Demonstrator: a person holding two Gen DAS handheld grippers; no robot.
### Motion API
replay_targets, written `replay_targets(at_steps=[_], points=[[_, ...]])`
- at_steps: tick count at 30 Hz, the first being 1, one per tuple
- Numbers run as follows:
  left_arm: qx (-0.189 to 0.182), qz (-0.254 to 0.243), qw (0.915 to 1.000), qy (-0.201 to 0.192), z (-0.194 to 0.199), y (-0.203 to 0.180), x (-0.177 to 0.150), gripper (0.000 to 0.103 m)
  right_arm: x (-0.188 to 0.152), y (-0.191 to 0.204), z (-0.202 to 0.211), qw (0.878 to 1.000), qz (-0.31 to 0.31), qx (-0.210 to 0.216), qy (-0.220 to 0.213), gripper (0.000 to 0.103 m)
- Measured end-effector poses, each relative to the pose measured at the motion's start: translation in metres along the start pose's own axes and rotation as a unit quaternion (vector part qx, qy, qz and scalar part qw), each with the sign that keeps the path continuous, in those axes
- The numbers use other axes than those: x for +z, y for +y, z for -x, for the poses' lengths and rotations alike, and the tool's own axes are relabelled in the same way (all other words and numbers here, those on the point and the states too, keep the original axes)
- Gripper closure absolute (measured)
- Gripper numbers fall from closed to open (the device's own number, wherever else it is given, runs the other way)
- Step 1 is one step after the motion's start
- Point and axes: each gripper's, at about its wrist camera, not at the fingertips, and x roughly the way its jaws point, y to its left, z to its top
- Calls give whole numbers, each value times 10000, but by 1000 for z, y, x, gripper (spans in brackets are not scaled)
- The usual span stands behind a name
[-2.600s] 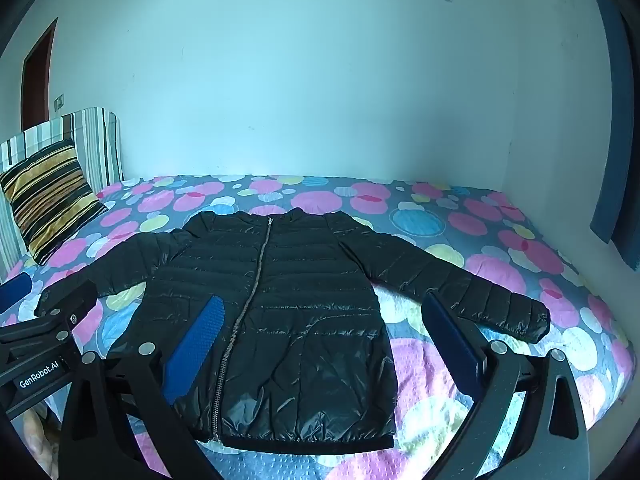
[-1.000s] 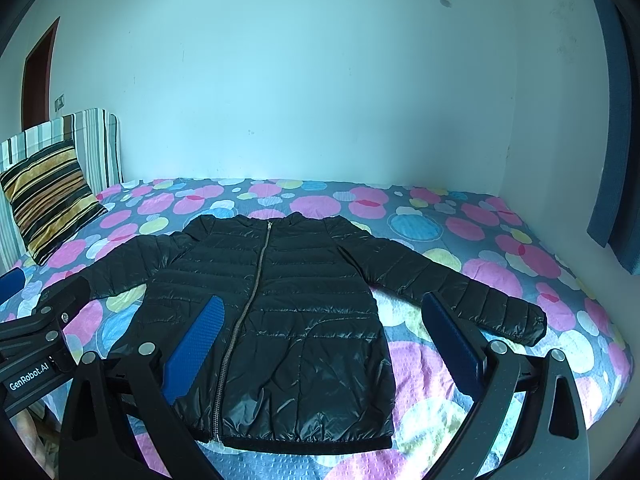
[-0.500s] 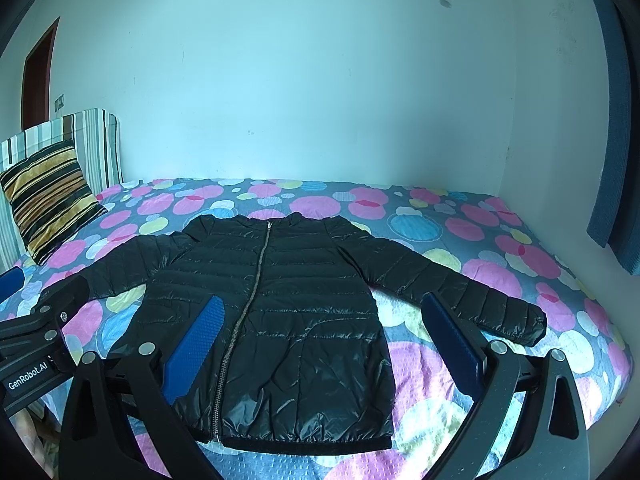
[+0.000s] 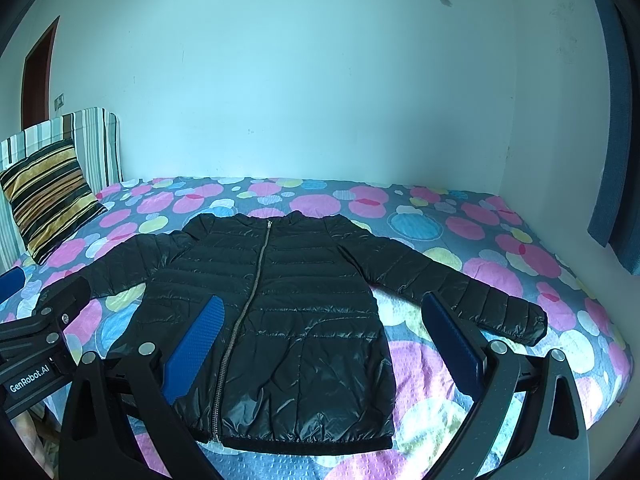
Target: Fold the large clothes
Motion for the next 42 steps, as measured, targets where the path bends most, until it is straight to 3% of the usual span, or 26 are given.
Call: replay_targets(at_steps=[29, 34, 42], points=[[12, -14, 10000, 15, -1, -1, 0, 2, 2, -1, 0, 10000, 4, 1, 4, 5], [29, -14, 9999, 125, -17, 5, -10, 2, 2, -2, -2, 10000, 0, 5, 27, 5], [441, 220, 9974, 521, -74, 36, -18, 2, -6, -18, -33, 9992, -225, 3, 332, 5]])
